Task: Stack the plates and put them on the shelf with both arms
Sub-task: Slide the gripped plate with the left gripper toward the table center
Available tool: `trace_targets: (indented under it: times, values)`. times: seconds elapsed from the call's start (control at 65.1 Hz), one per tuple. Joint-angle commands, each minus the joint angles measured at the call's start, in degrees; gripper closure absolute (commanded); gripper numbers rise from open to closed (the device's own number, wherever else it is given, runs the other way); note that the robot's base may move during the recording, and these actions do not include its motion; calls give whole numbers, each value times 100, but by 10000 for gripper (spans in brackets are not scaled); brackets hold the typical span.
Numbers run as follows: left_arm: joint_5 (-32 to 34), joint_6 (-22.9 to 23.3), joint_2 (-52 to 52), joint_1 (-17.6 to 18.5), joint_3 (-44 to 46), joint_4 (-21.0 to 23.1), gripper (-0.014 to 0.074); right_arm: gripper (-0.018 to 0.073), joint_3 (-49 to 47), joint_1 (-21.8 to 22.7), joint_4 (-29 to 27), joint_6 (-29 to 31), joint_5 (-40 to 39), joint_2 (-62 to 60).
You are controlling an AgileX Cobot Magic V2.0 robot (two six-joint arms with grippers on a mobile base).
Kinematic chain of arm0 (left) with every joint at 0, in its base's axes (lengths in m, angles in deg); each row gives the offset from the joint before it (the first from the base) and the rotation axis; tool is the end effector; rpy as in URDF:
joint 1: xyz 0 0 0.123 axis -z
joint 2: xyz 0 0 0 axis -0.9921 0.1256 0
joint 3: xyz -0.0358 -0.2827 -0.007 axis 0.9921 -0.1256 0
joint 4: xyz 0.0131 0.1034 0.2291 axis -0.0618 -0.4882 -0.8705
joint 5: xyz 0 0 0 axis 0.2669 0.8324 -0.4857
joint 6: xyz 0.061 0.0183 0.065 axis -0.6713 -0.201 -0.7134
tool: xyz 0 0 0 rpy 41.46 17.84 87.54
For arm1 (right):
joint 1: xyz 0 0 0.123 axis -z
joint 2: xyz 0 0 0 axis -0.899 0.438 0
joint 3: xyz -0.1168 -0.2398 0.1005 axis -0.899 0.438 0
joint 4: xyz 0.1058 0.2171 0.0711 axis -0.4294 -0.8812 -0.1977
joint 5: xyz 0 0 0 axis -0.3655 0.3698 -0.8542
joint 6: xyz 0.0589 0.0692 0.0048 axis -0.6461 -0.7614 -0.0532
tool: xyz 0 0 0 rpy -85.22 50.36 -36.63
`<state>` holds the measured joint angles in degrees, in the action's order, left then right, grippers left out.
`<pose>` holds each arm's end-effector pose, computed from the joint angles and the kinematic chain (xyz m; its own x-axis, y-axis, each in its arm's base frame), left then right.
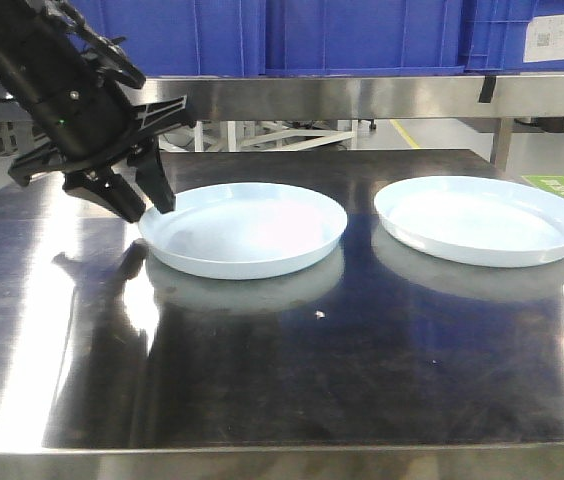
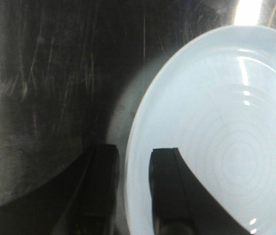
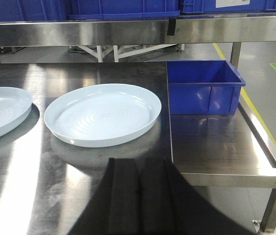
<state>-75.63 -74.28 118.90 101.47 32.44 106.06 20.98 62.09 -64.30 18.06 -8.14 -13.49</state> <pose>0.3839 -0.1534 0.2108 -0.9036 -0.0257 -0.4276 0.1479 0.9181 -0.3677 0.0566 0.0027 0.1904 -0.0803 0.0817 -0.9934 -0.0363 0.9957 0.0849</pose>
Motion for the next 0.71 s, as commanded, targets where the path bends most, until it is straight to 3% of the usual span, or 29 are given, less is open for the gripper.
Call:
trace_targets:
  times: [0.0,0.246,0.353,0.569,0.692]
  values:
    - [190,31,-588,57,182,-142,319,511,-2,29,35,19,-482,-94]
    - [206,31,-1260,130,155,-1396,319,511,-2,29,35,19,-482,-94]
    - [450,31,-1650,233,-31,-1748,339,511,-2,29,35,19,-482,-94]
    - [1783,31,-2768,413,-1232,-2155,519,511,-2,29,35,19,-482,-94]
    - [2654,31,-3423,413,-2218,-2166,514,511,-2,29,35,19,-482,-94]
